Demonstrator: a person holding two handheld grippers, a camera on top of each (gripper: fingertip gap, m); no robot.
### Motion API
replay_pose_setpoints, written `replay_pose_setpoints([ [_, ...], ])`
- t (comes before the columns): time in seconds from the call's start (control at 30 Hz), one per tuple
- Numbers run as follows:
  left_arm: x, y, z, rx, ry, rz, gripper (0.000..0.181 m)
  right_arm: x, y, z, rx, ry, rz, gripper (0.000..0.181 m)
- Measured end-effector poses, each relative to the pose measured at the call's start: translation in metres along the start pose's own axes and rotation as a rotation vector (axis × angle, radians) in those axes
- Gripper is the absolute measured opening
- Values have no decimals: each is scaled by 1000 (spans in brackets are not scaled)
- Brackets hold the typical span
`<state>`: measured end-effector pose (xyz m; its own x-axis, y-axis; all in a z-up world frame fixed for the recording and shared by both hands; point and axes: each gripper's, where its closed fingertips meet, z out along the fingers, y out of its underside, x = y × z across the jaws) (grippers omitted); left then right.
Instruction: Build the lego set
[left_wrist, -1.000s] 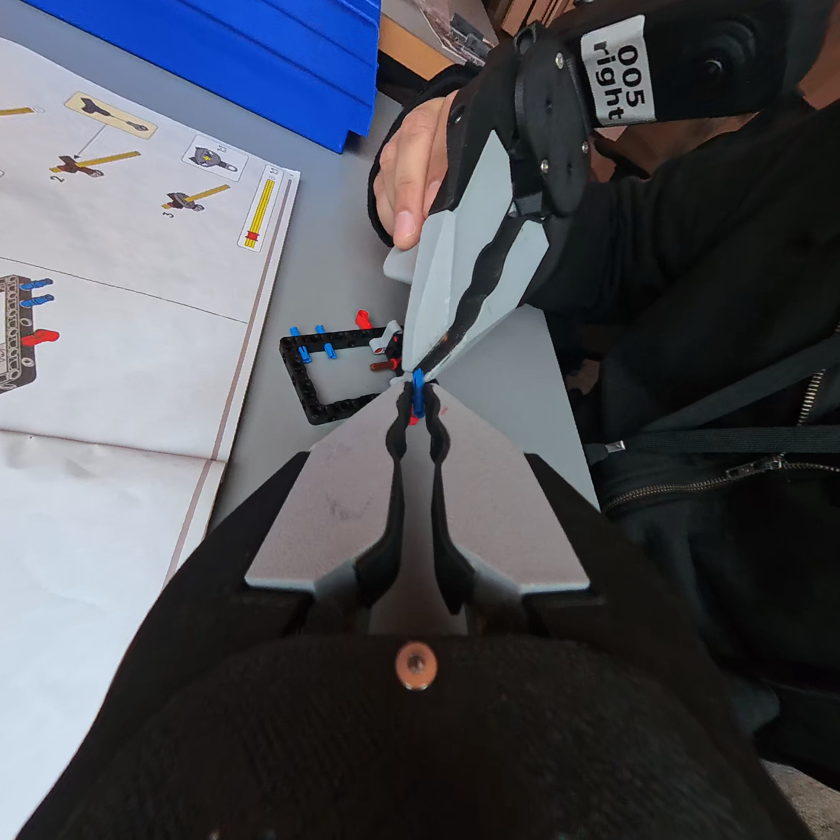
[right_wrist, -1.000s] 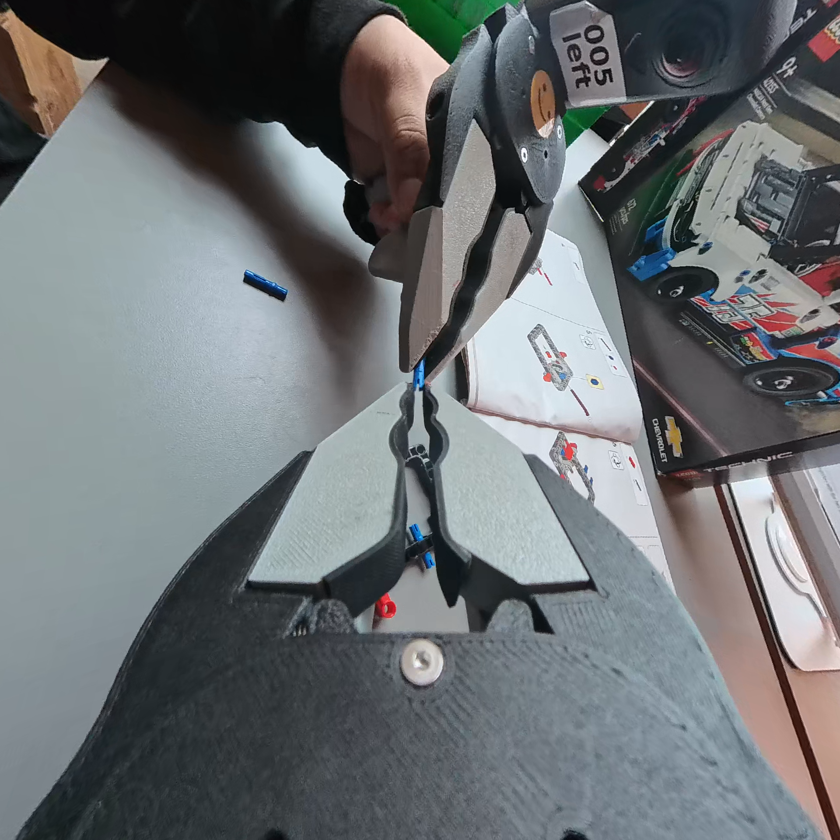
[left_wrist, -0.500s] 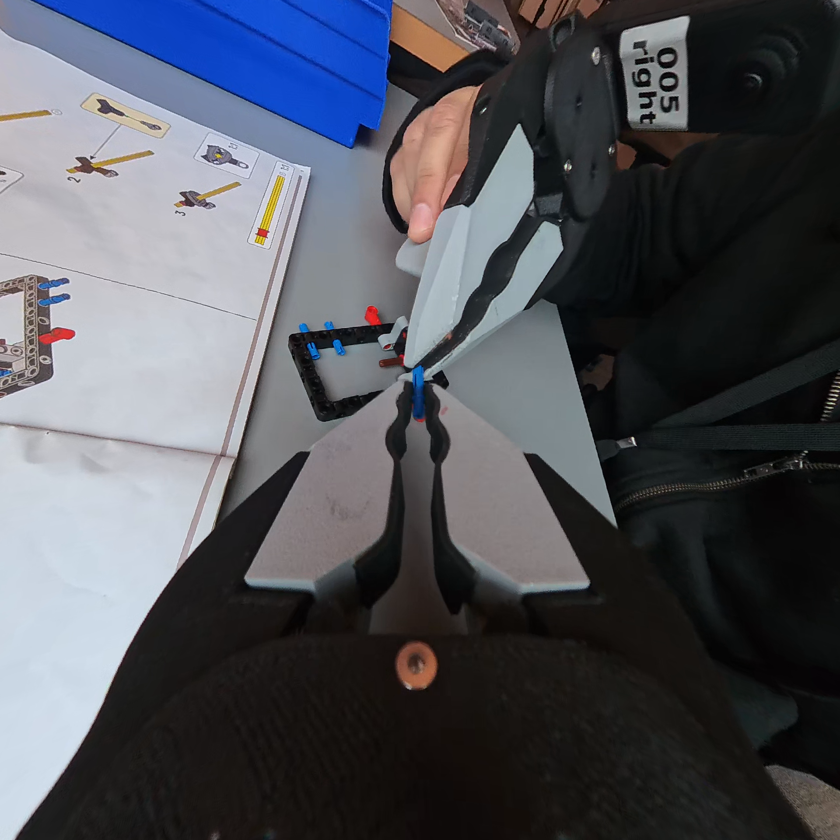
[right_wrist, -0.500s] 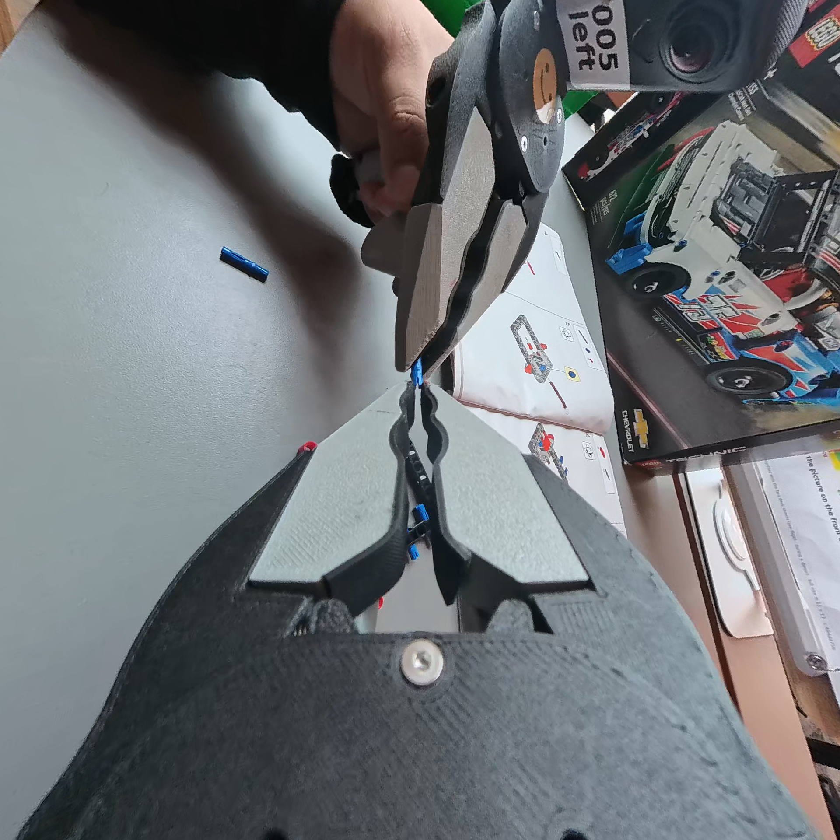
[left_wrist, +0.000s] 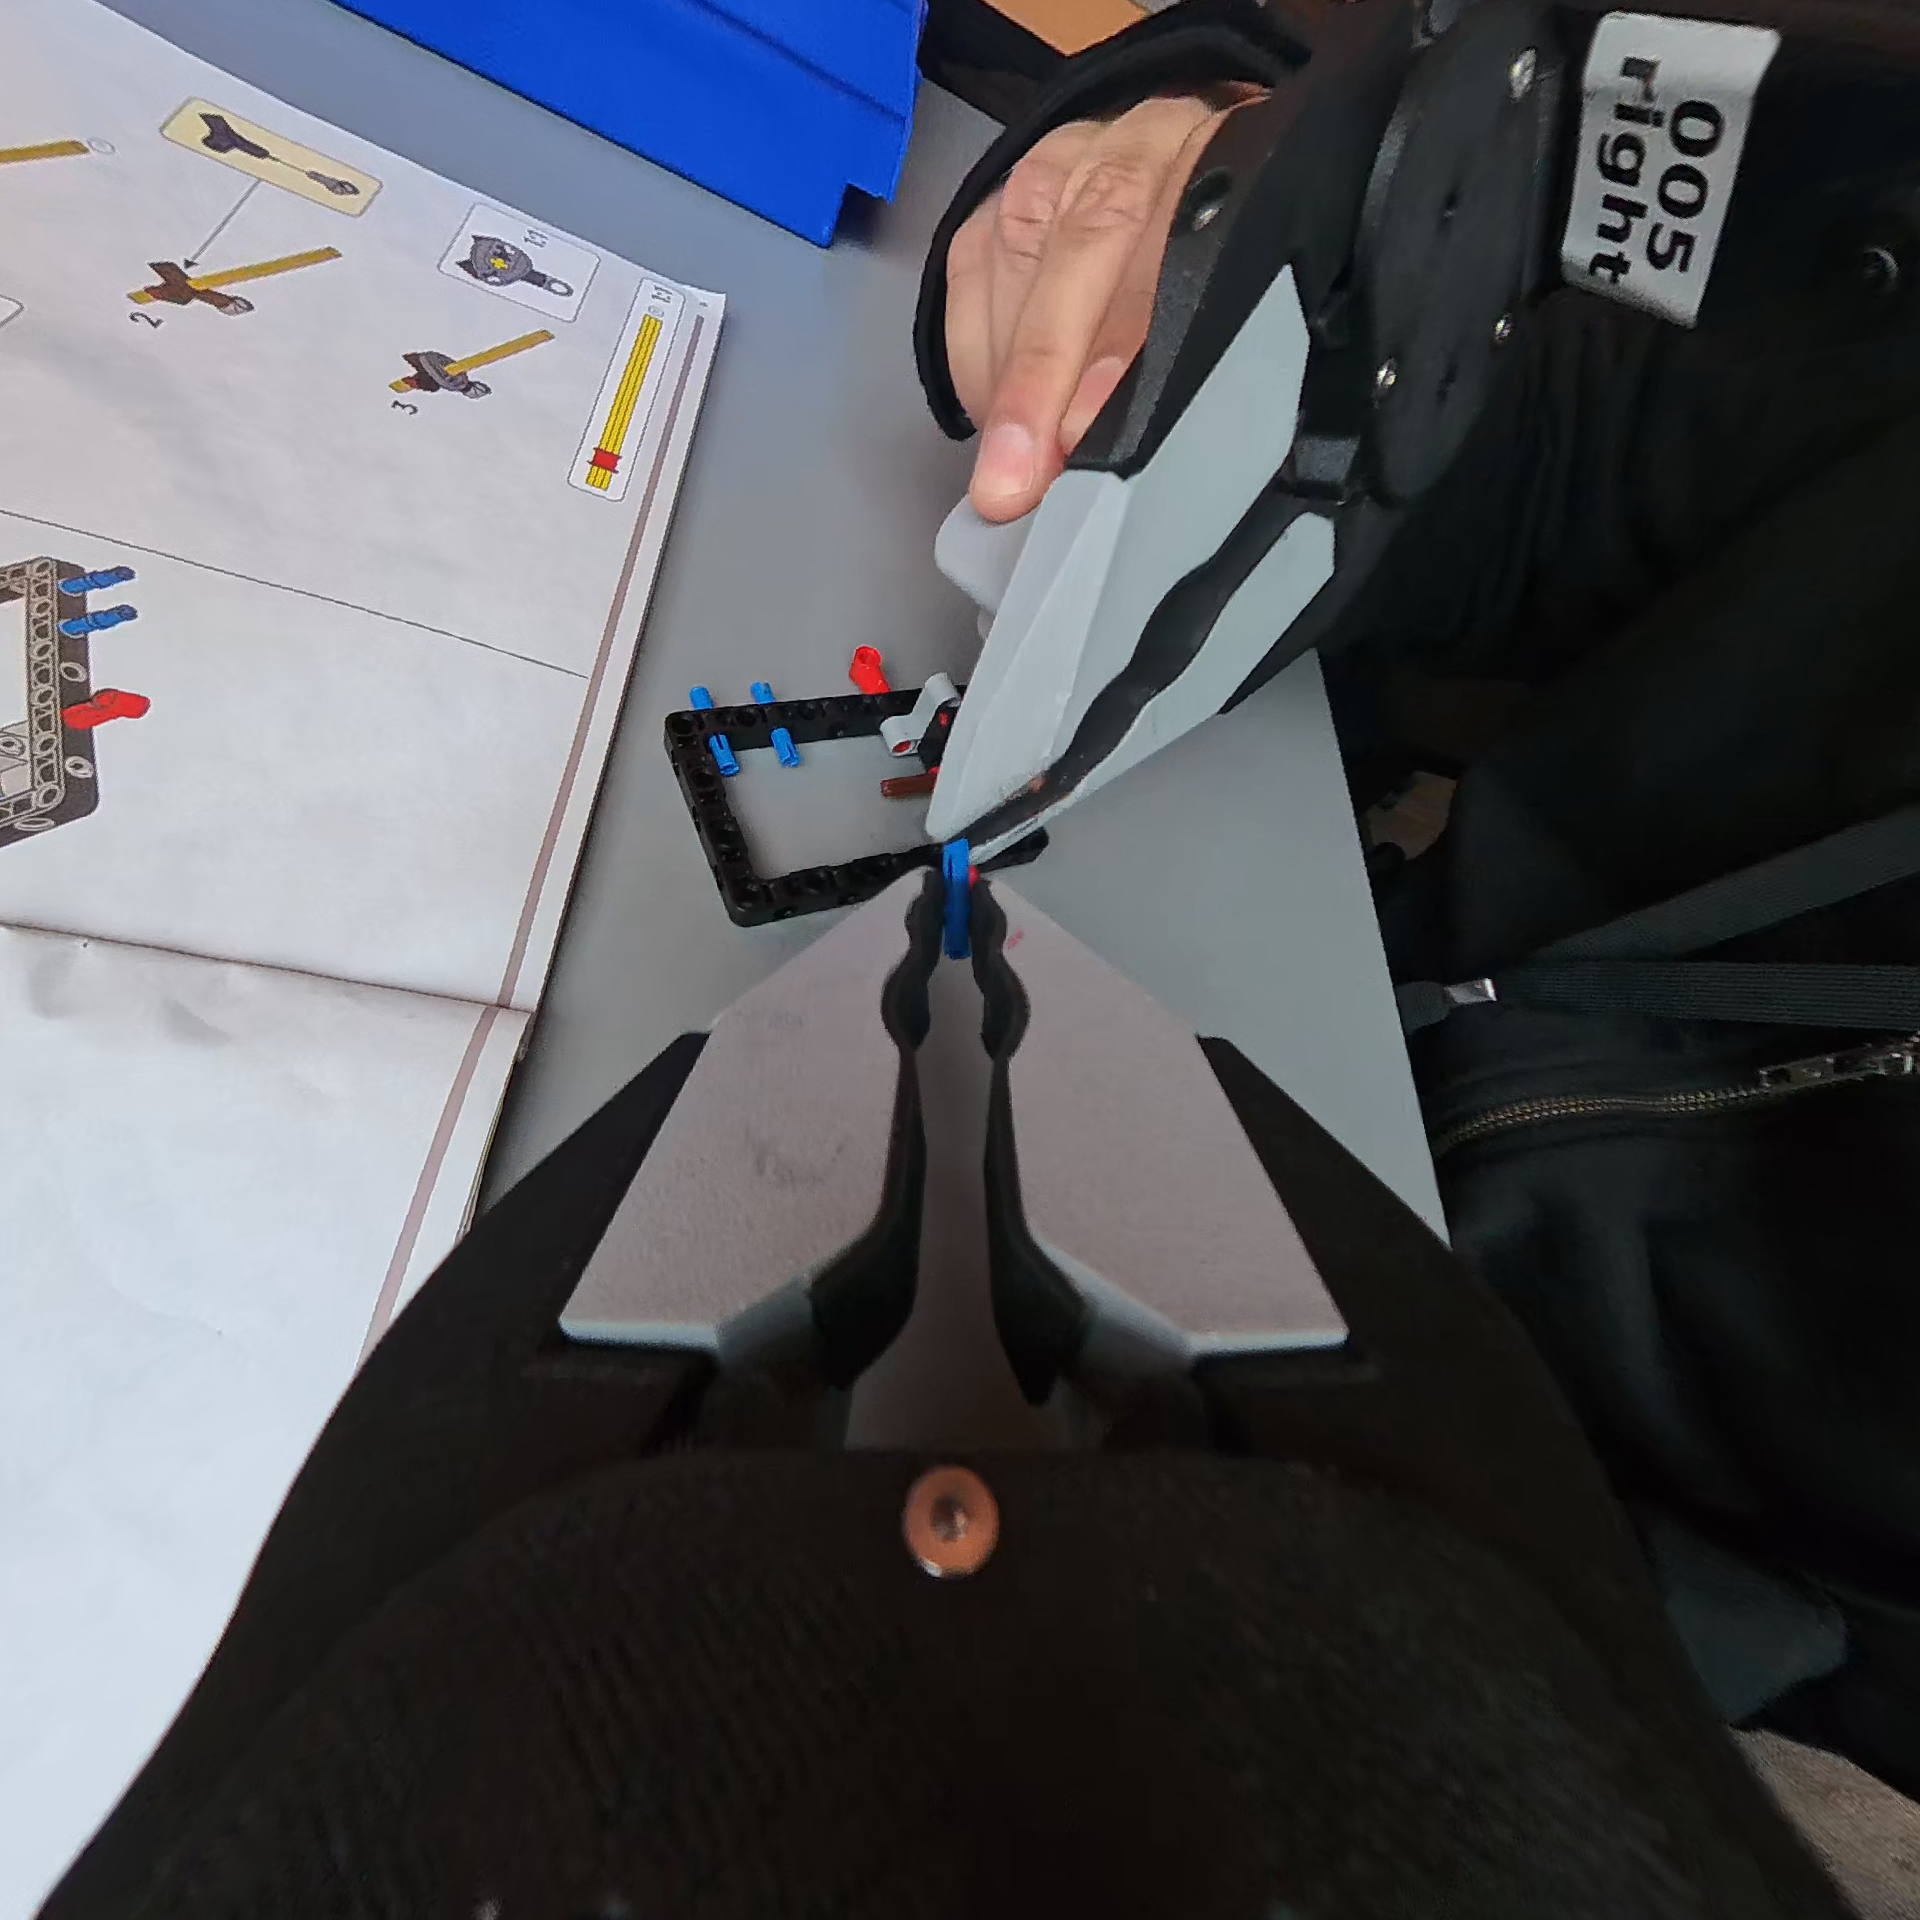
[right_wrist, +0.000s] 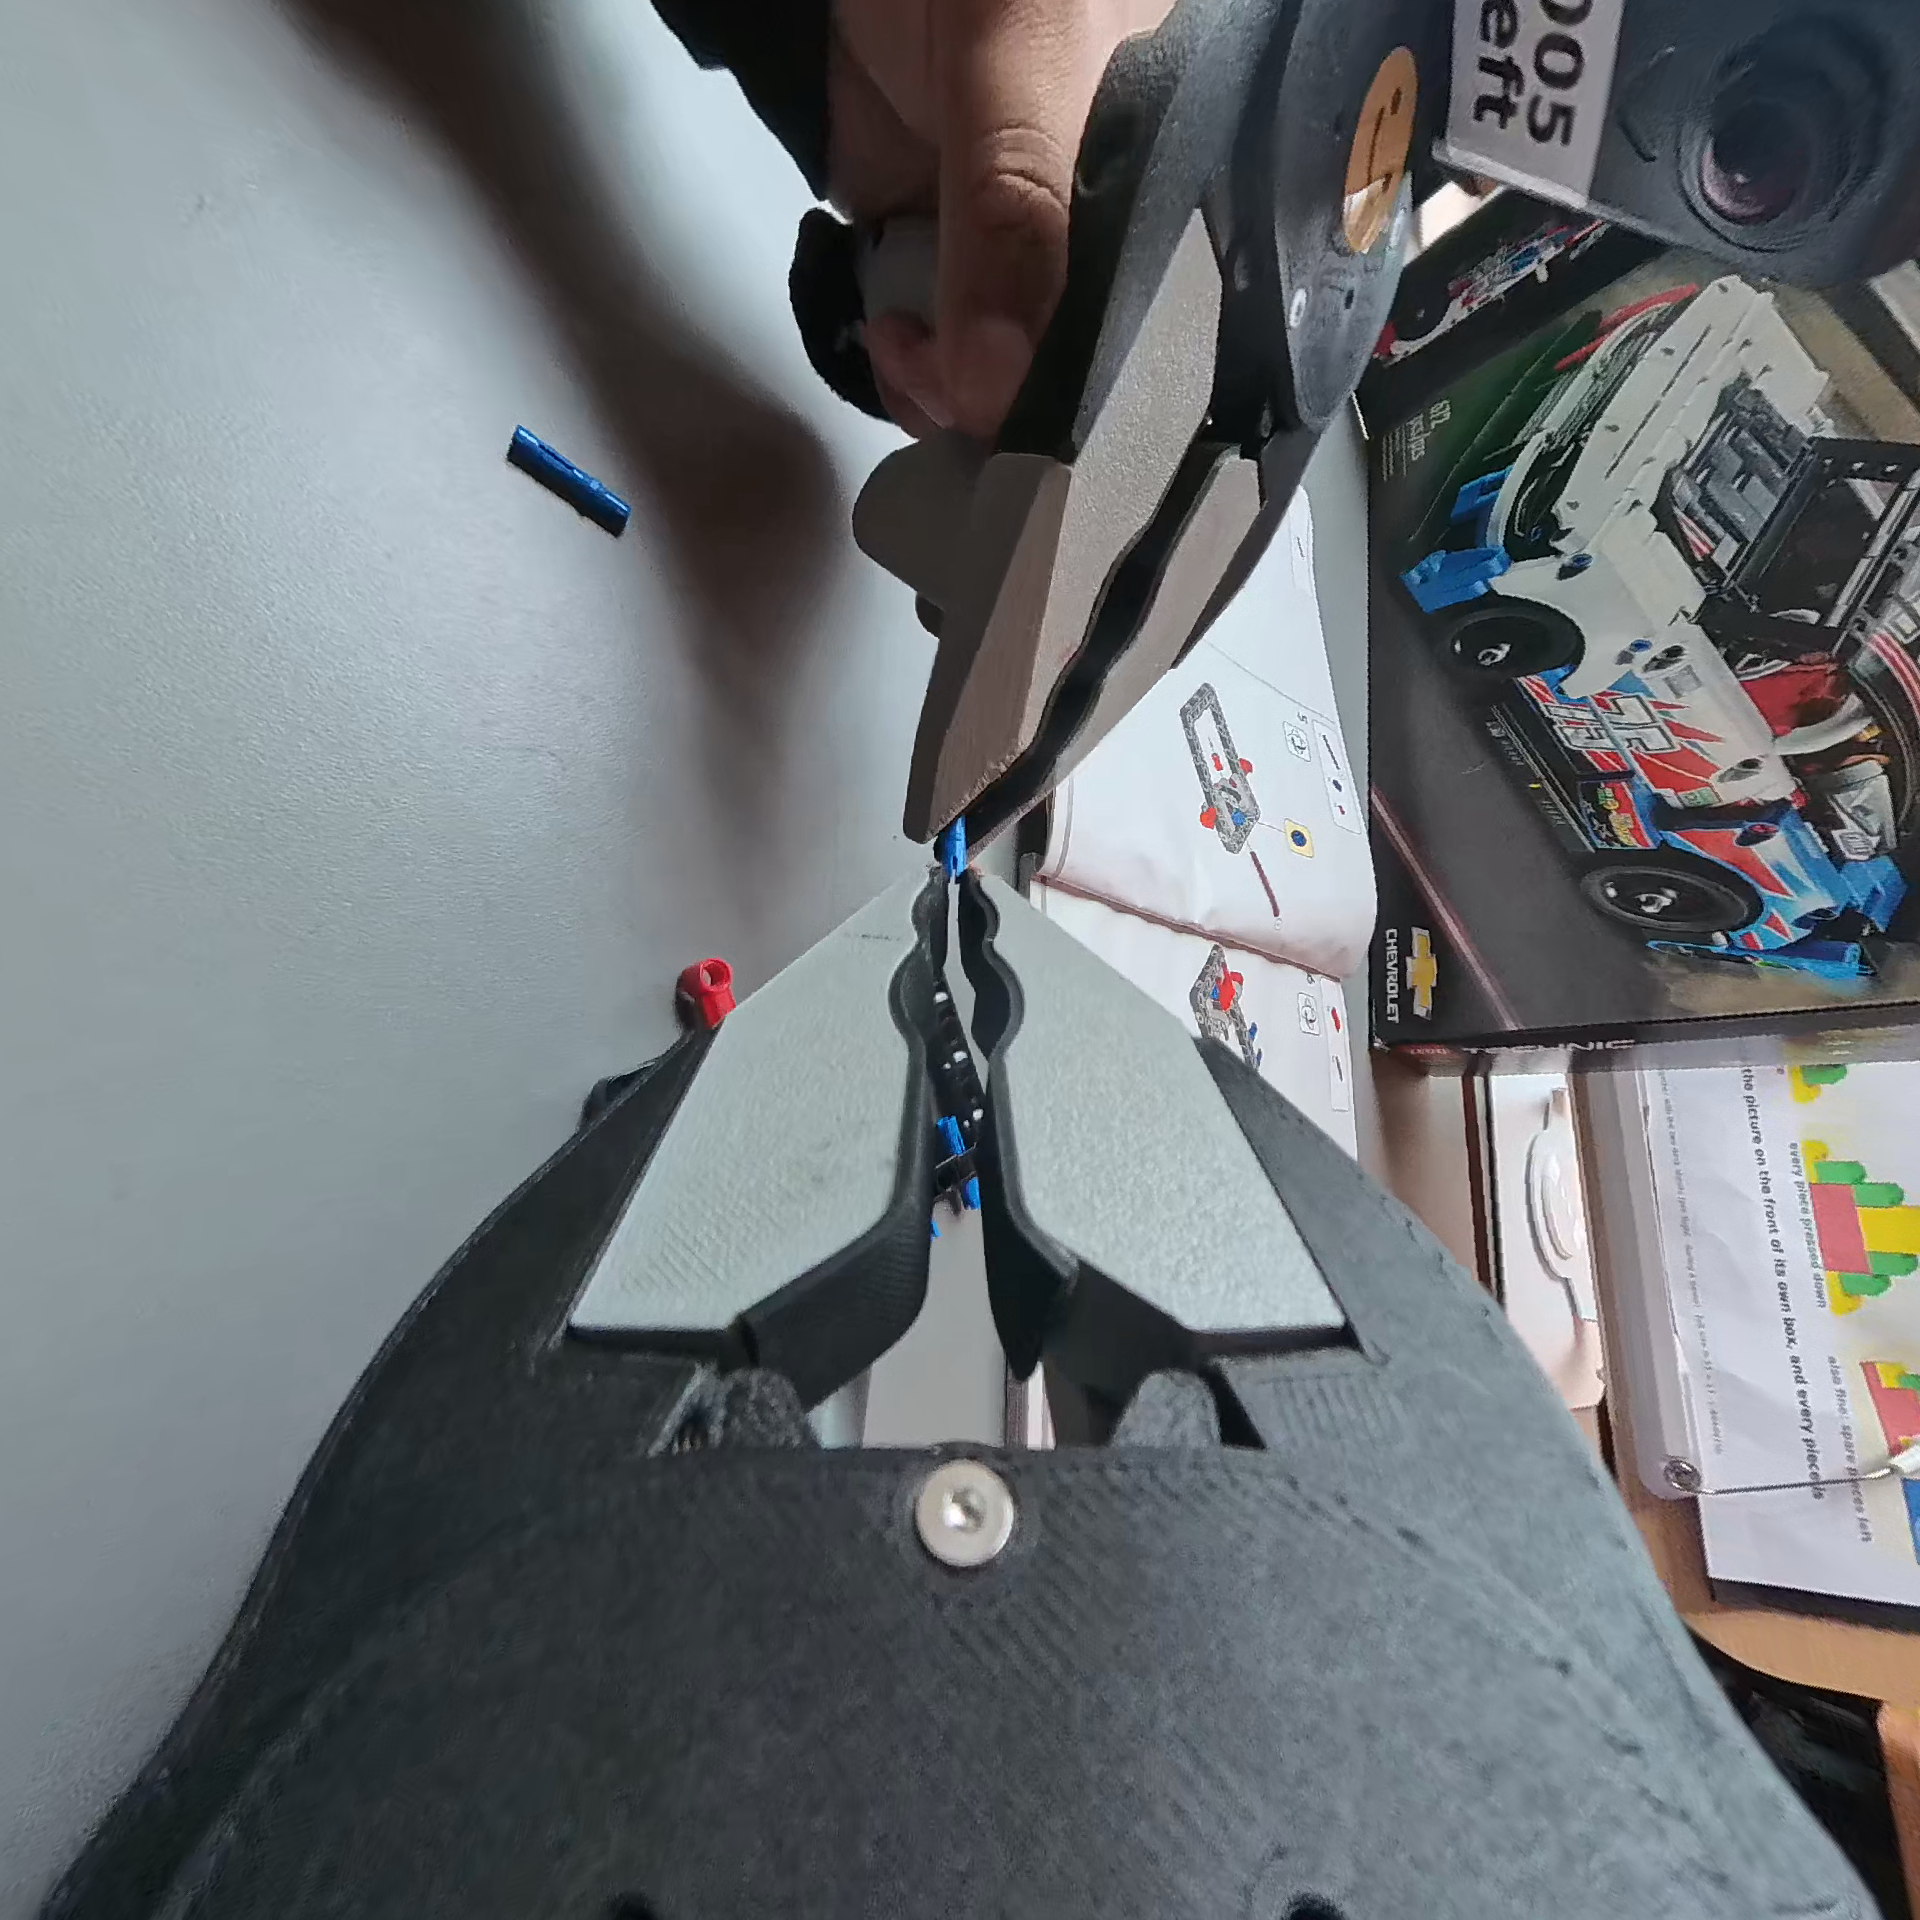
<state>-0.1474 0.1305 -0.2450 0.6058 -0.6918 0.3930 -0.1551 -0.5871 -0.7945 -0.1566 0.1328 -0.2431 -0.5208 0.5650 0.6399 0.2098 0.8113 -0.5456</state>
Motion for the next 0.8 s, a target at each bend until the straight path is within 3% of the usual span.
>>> replay_pose_setpoints([
  [0.13,-6,1,0,11,-3,-50,3,1,2,5,17,-18,72,0],
  [0.33,-15,9,5,-40,-79,-48,2,-3,12,13,-74,14,-2,0],
  [0.8,-17,8,3,-41,-113,-53,3,1,13,14,-93,42,-7,1],
])
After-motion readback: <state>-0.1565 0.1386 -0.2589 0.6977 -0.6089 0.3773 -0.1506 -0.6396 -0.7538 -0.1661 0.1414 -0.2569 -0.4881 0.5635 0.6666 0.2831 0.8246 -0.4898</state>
